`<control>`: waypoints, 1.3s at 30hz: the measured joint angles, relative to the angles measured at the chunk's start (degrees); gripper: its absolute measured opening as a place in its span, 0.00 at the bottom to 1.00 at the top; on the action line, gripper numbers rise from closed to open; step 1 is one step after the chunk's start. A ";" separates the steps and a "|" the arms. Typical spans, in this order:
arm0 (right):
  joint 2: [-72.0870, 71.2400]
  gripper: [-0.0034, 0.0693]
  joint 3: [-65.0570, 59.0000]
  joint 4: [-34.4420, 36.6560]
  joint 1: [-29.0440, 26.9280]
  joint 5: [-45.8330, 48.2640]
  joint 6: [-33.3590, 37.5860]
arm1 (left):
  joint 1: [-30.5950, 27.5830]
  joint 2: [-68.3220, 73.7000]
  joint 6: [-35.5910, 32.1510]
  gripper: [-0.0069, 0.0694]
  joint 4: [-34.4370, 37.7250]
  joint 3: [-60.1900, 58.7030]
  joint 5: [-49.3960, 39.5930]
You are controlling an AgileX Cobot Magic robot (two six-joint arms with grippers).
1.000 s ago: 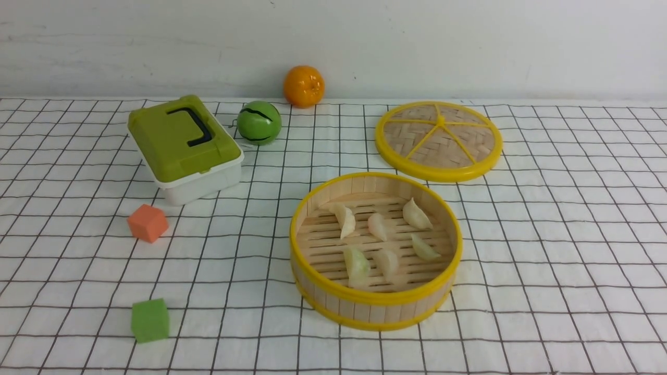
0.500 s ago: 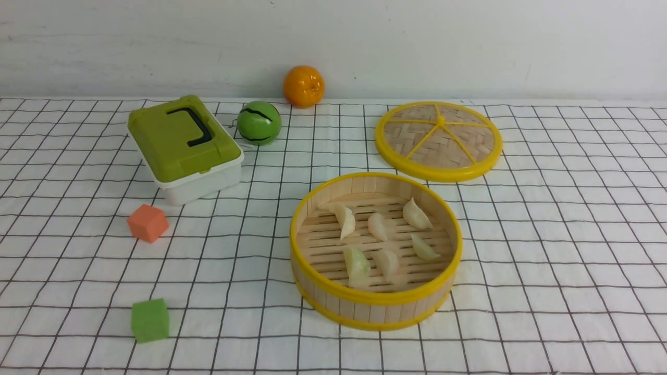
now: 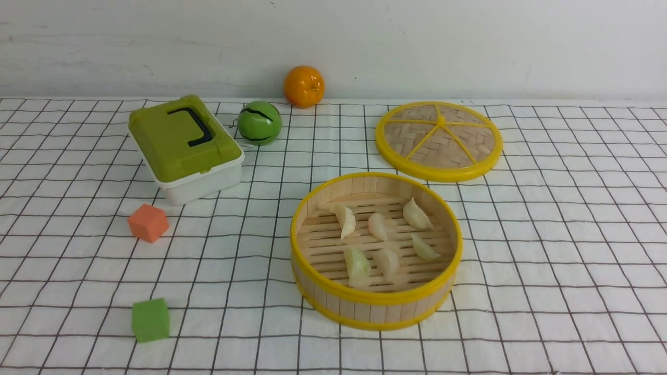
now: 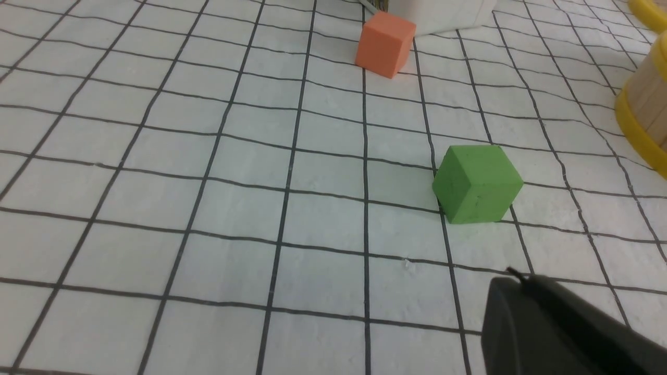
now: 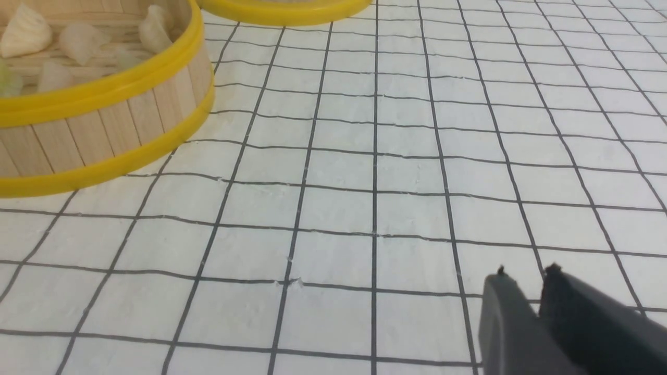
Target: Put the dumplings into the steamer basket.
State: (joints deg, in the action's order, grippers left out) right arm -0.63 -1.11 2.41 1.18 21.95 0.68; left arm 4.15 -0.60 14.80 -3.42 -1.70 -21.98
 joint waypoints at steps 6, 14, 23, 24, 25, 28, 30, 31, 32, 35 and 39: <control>0.00 0.20 0.00 0.00 0.00 0.00 0.00 | 0.00 0.00 -0.02 0.08 0.04 0.00 0.00; 0.00 0.22 0.00 0.00 0.00 0.00 0.00 | 0.00 0.00 -0.02 0.09 0.04 0.00 0.00; 0.00 0.23 0.00 0.00 0.00 0.00 0.00 | 0.00 0.00 -0.02 0.11 0.04 0.00 0.00; 0.00 0.23 0.00 0.00 0.00 0.00 0.00 | 0.00 0.00 -0.02 0.11 0.04 0.00 0.00; 0.00 0.23 0.00 0.00 0.00 0.00 0.00 | 0.00 0.00 -0.02 0.11 0.04 0.00 0.00; 0.00 0.23 0.00 0.00 0.00 0.00 0.00 | 0.00 0.00 -0.02 0.12 0.04 0.00 0.00; 0.00 0.24 0.00 0.00 0.00 0.00 0.00 | 0.00 0.00 -0.02 0.12 0.04 0.00 0.00; 0.00 0.24 0.00 0.00 0.00 0.00 0.00 | 0.00 0.00 -0.02 0.12 0.04 0.00 0.00; 0.00 0.24 0.00 0.00 0.00 0.00 0.00 | 0.00 0.00 -0.02 0.12 0.04 0.00 0.00; 0.00 0.25 0.00 0.00 0.00 0.00 0.00 | 0.00 0.00 -0.02 0.12 0.04 0.00 0.00; 0.00 0.25 0.00 0.00 0.00 0.00 0.00 | 0.00 0.00 -0.02 0.12 0.04 0.00 0.00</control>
State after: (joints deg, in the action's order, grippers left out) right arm -0.63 -1.11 2.41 1.18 21.95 0.68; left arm 4.15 -0.60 14.78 -3.38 -1.70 -21.98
